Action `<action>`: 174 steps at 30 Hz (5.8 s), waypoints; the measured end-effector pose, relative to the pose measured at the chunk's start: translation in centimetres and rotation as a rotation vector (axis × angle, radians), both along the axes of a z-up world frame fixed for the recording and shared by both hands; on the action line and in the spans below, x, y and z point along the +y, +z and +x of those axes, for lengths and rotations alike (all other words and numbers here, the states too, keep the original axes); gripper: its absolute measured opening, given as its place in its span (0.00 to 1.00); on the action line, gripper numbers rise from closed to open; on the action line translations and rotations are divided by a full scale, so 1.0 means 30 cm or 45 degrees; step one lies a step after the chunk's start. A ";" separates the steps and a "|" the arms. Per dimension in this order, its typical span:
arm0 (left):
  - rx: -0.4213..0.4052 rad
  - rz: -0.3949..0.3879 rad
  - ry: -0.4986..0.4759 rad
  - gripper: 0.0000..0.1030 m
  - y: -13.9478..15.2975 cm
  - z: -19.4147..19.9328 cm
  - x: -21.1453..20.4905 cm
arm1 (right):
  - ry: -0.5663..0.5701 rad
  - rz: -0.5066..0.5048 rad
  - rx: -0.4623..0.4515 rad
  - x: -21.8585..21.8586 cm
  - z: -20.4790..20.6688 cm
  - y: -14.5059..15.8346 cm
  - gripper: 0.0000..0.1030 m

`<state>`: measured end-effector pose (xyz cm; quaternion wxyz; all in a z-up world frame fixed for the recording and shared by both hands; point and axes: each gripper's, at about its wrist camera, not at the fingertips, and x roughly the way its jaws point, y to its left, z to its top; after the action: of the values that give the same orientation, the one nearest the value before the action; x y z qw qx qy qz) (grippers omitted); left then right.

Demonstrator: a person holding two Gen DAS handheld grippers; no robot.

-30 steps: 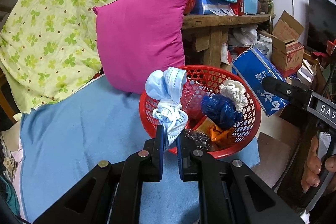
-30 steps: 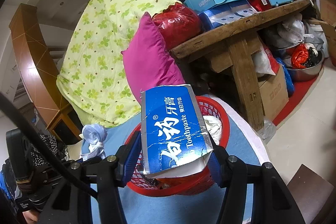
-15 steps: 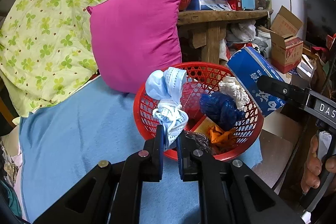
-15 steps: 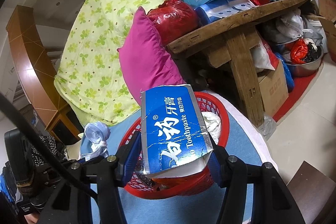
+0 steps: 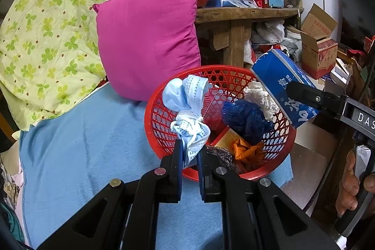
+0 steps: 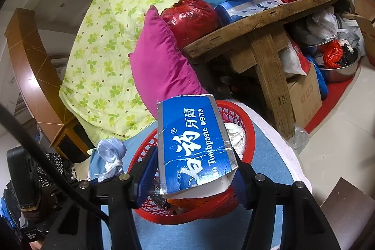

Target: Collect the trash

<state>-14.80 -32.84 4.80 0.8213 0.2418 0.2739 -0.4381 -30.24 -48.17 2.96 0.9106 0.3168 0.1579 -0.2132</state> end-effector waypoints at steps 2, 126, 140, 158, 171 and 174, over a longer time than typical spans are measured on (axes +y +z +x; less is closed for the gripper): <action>0.007 0.000 0.000 0.12 -0.002 0.003 -0.003 | 0.001 0.002 0.000 -0.002 -0.001 -0.001 0.60; -0.320 -0.192 0.468 0.85 0.335 -0.292 0.504 | 0.023 -0.353 0.244 0.483 -0.246 0.363 0.74; -0.300 -0.187 0.474 0.85 0.315 -0.296 0.502 | -0.005 -0.309 0.271 0.457 -0.241 0.341 0.74; -0.299 -0.191 0.464 0.85 0.318 -0.318 0.503 | -0.027 -0.377 0.272 0.495 -0.239 0.361 0.74; -0.295 -0.181 0.454 0.85 0.308 -0.331 0.495 | -0.042 -0.364 0.274 0.469 -0.247 0.353 0.74; -0.295 -0.180 0.453 0.85 0.307 -0.332 0.496 | -0.040 -0.363 0.274 0.469 -0.249 0.353 0.74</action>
<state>-24.75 -17.97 14.02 0.9265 0.1802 0.1847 -0.2738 -37.70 -34.09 13.54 0.9207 0.1624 0.2177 -0.2803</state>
